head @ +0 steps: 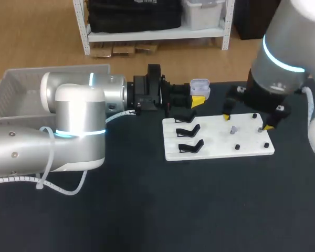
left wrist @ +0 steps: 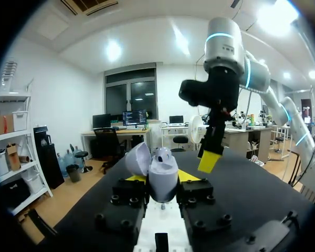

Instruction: Pick up each earbud case from the left stands, insert the matching earbuds, close the lid, and place the case in the box.

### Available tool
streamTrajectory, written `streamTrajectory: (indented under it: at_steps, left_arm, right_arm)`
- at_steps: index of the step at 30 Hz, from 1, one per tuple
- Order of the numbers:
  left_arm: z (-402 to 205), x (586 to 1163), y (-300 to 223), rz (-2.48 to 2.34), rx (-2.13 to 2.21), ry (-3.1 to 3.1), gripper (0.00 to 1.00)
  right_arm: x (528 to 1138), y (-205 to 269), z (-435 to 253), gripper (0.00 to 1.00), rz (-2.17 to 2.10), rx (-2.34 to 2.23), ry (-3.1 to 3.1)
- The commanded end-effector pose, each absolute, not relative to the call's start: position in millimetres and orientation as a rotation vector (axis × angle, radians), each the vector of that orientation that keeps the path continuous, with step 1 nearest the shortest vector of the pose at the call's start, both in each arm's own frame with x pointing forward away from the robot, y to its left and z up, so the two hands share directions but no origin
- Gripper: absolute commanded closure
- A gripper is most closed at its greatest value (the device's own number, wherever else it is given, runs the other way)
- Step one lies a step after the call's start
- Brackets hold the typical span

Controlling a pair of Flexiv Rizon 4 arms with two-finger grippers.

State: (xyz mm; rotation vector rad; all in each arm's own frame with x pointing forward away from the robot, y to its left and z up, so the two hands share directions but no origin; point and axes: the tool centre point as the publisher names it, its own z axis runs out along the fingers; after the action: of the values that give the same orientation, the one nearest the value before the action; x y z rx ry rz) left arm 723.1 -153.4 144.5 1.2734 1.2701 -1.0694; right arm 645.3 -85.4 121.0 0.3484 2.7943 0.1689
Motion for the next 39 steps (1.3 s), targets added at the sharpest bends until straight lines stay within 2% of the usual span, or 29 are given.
streamTrajectory:
  at_steps: [1, 11, 15, 18, 20, 31, 35, 36, 39]
  left_arm:
    - [143.5, 722.9, -153.4, -1.067, 1.269, 1.266, 1.00]
    - [143.5, 722.9, -153.4, -1.067, 1.269, 1.266, 1.00]
    - [143.5, 722.9, -153.4, -1.067, 1.269, 1.266, 1.00]
    - [143.5, 722.9, -153.4, -1.067, 1.269, 1.266, 1.00]
    - [143.5, 722.9, -153.4, -1.067, 1.269, 1.266, 1.00]
    - [143.5, 722.9, -153.4, -1.067, 1.269, 1.266, 1.00]
    - [143.5, 722.9, -153.4, -1.067, 1.269, 1.266, 1.00]
    - [143.5, 722.9, -153.4, -1.067, 1.269, 1.266, 1.00]
    - [143.5, 722.9, -153.4, -1.067, 1.269, 1.266, 1.00]
  right_arm:
    - [653.9, -84.3, 92.6, 0.00, 0.175, 0.308, 2.778]
    - [674.0, -82.9, 57.5, 0.00, 0.146, 0.243, 2.798]
    - [681.9, -80.9, 52.5, 0.14, 0.142, 0.212, 2.814]
    - [685.4, -79.3, 50.2, 0.19, 0.137, 0.175, 2.817]
    - [687.7, -78.6, 48.7, 0.27, 0.138, 0.167, 2.822]
    - [699.8, -75.7, 38.1, 0.35, 0.121, 0.124, 2.835]
    - [704.1, -76.8, 33.5, 0.41, 0.112, 0.123, 2.838]
    - [705.7, -77.4, 32.7, 0.46, 0.110, 0.128, 2.838]
    - [707.7, -78.2, 31.3, 0.49, 0.101, 0.135, 2.843]
